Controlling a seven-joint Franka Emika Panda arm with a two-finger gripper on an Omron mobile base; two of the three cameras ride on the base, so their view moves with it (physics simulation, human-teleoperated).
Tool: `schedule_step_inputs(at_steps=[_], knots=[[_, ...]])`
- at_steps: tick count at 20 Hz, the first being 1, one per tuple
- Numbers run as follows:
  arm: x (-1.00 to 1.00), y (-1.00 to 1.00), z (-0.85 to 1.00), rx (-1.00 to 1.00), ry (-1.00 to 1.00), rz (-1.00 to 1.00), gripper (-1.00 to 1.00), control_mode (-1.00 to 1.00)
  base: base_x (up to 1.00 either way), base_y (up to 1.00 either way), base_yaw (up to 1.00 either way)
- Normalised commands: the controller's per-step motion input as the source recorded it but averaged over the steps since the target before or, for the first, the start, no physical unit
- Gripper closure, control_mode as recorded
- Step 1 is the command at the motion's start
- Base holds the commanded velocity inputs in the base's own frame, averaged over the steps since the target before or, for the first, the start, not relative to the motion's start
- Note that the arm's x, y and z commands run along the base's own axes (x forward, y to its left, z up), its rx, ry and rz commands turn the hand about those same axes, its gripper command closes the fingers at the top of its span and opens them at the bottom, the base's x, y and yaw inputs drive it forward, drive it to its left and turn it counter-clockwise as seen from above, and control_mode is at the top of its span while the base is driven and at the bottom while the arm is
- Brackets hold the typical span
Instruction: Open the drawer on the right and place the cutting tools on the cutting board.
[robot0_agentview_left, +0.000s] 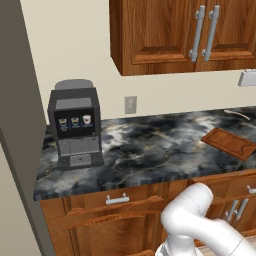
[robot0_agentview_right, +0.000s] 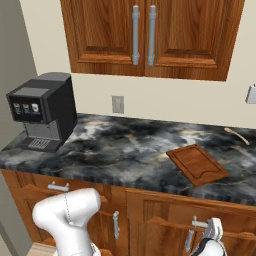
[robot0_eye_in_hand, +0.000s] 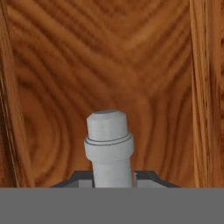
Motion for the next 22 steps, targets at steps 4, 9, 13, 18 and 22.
schedule_step_inputs(at_steps=[4,9,13,18,22], knots=[[-0.87,-0.12,0.00,0.00,0.00,0.00,1.00,-1.00,0.00,0.00,0.00],[-0.93,-0.15,0.00,0.00,0.00,0.00,1.00,-1.00,0.00,0.00,0.00],[-0.97,-0.13,0.00,0.00,0.00,0.00,1.00,-1.00,0.00,0.00,0.00],[-1.00,-0.14,0.00,0.00,0.00,0.00,1.00,-1.00,0.00,0.00,0.00],[-0.92,-0.11,0.00,0.00,0.00,0.00,1.00,-1.00,0.00,0.00,0.00]])
